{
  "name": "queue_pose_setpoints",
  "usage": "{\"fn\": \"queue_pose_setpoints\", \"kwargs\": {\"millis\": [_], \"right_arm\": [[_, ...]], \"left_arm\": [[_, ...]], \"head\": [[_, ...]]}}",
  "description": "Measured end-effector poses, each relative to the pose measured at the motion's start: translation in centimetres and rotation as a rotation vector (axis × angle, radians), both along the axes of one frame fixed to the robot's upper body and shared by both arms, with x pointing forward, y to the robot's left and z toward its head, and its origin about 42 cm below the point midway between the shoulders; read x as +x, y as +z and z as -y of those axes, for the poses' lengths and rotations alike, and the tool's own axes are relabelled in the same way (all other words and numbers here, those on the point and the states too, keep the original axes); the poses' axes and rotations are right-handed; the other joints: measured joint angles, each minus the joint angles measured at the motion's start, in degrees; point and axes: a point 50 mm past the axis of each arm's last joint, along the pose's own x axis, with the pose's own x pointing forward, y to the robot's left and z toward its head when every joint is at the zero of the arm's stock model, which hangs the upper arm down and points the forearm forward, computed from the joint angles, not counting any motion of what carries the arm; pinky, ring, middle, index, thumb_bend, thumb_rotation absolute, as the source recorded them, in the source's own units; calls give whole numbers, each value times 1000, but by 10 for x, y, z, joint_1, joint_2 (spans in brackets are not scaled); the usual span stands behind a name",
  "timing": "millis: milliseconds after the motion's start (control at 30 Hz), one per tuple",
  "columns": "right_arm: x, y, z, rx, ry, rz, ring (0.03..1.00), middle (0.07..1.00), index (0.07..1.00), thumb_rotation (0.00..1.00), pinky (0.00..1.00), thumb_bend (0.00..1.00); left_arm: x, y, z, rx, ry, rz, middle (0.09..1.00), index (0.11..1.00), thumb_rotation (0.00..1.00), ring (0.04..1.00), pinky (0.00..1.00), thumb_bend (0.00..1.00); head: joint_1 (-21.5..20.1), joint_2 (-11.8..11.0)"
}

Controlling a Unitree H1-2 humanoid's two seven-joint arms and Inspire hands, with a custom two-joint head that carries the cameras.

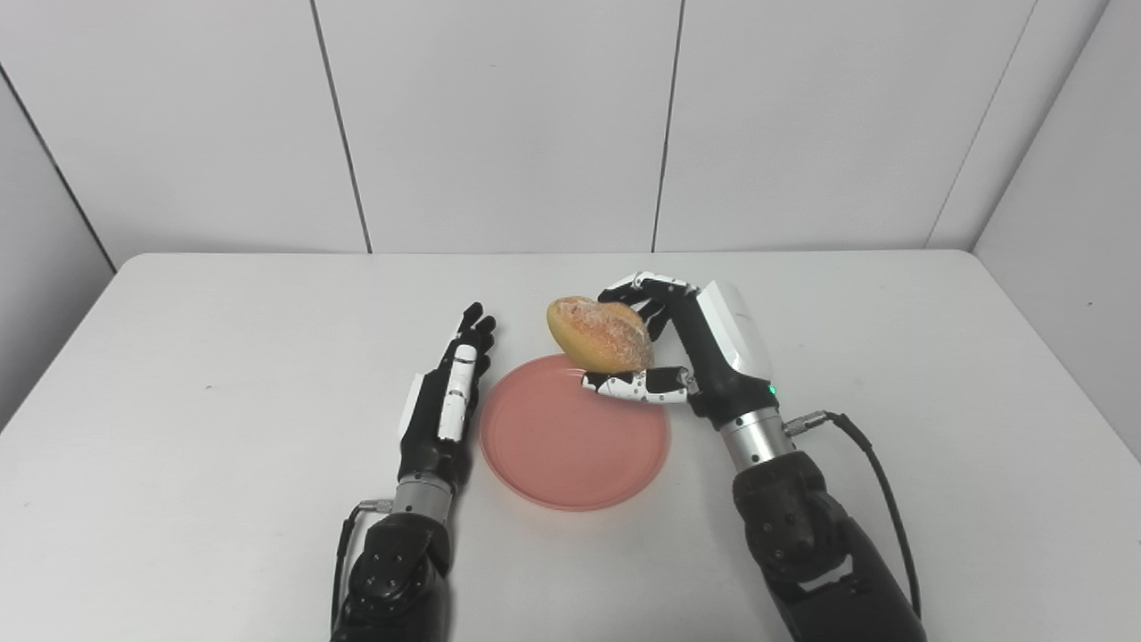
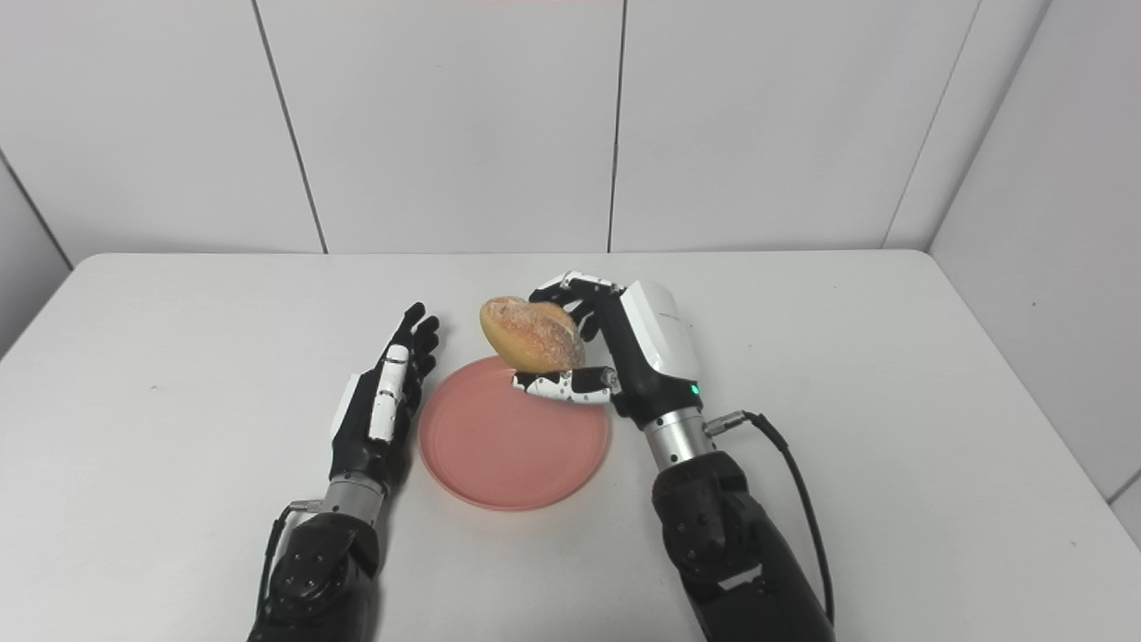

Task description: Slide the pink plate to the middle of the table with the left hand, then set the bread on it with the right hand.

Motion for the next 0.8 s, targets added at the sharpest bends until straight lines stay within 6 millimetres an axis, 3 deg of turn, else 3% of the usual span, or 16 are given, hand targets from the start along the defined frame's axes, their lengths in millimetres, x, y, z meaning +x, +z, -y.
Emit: {"fn": "queue_pose_setpoints", "kwargs": {"millis": [100, 167, 267, 700, 767, 800], "right_arm": [[0, -11, -1, -31, 12, -38, 462, 536, 495, 121, 386, 500], [-1, -19, 0, -52, 19, -63, 444, 467, 533, 20, 365, 511], [-1, -30, 1, -80, 30, -95, 443, 455, 538, 2, 360, 513], [2, -50, 7, -213, 53, -102, 447, 453, 543, 0, 367, 512], [5, -50, 8, -231, 52, -75, 492, 468, 532, 1, 409, 514], [6, -50, 8, -236, 51, -60, 529, 546, 514, 74, 449, 507]], "left_arm": [[0, 0, 1, 15, 13, 0, 940, 926, 1000, 958, 958, 434], [1, 0, 2, 20, 12, 0, 943, 928, 1000, 956, 950, 452], [1, 0, 2, 35, 13, 2, 937, 923, 1000, 948, 938, 465], [1, 0, 3, 49, 24, 3, 941, 924, 1000, 953, 945, 468], [1, 0, 4, 48, 23, 2, 939, 923, 1000, 951, 945, 467], [1, 0, 4, 47, 24, 2, 938, 922, 1000, 952, 945, 463]], "head": [[4, 1], [9, 1], [15, 5], [16, 6], [16, 6], [16, 6]]}}
